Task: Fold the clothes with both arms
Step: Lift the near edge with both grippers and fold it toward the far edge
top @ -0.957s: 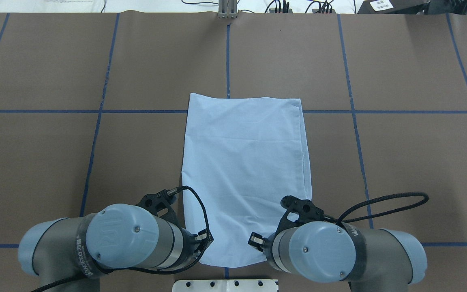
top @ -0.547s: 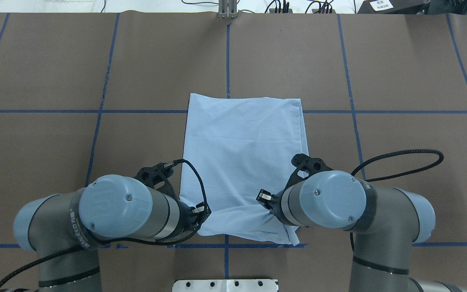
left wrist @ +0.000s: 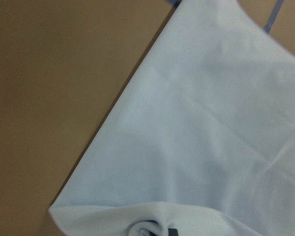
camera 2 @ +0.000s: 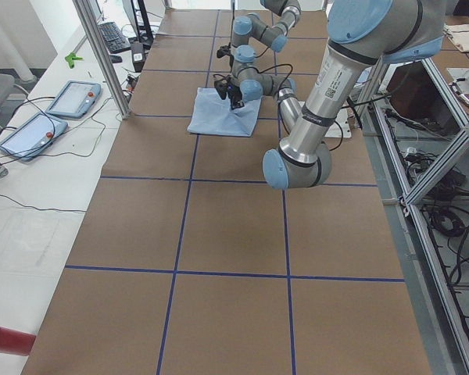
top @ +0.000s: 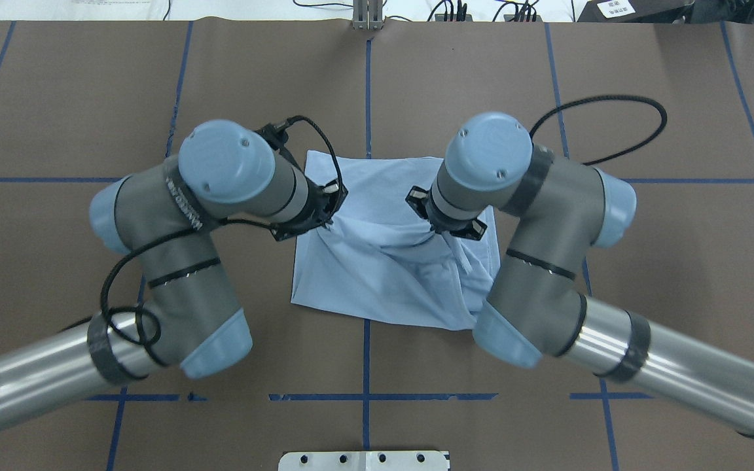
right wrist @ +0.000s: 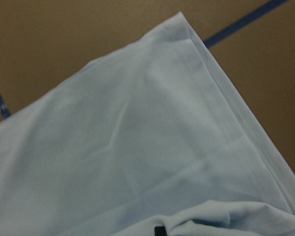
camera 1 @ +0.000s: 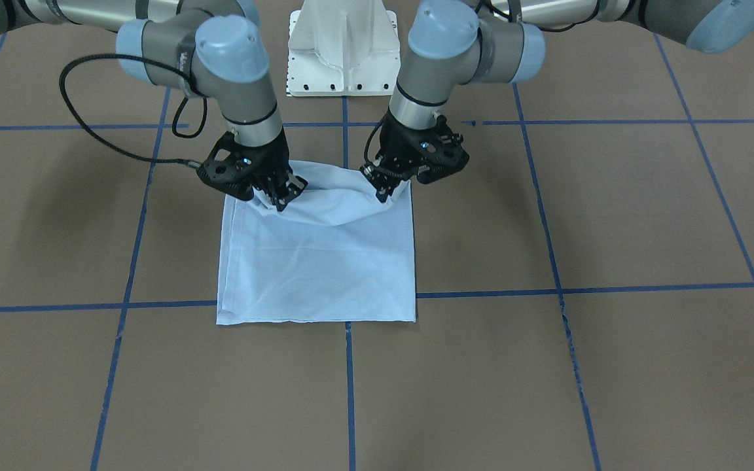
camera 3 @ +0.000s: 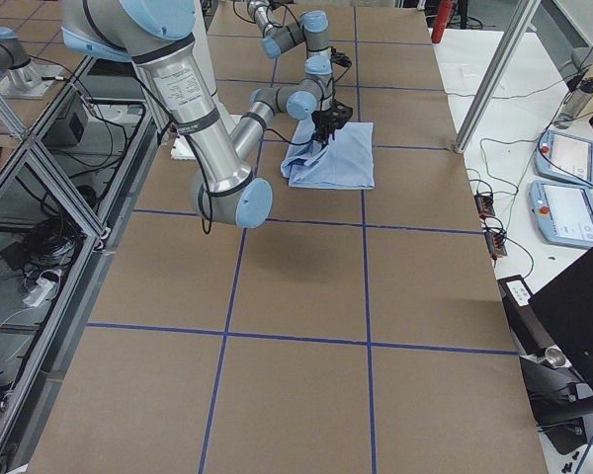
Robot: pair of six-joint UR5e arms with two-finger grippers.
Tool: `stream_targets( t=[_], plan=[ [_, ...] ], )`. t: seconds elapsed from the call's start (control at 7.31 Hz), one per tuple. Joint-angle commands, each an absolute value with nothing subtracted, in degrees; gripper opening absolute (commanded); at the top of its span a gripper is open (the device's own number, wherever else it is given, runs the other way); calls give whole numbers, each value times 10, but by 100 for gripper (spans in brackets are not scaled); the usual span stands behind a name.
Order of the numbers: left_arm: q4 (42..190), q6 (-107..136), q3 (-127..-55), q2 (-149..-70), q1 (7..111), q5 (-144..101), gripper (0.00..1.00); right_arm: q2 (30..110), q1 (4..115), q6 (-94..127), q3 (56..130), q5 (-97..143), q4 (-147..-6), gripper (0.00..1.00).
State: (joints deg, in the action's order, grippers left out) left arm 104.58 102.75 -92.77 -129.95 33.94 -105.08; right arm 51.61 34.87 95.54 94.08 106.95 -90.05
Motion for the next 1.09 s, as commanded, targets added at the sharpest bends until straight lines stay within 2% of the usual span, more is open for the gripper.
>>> stream_targets(
  t=[0.0, 0.14, 0.96],
  plan=[
    [1175, 1008, -733, -1338, 417, -1058, 38, 437, 432, 870, 746, 1106, -836, 1],
    [1232, 965, -690, -1345, 422, -1036, 99, 432, 445, 818, 677, 1100, -751, 99],
    [1232, 968, -698, -1375, 420, -1030, 99, 414, 466, 693, 672, 1107, -760, 100]
  ],
)
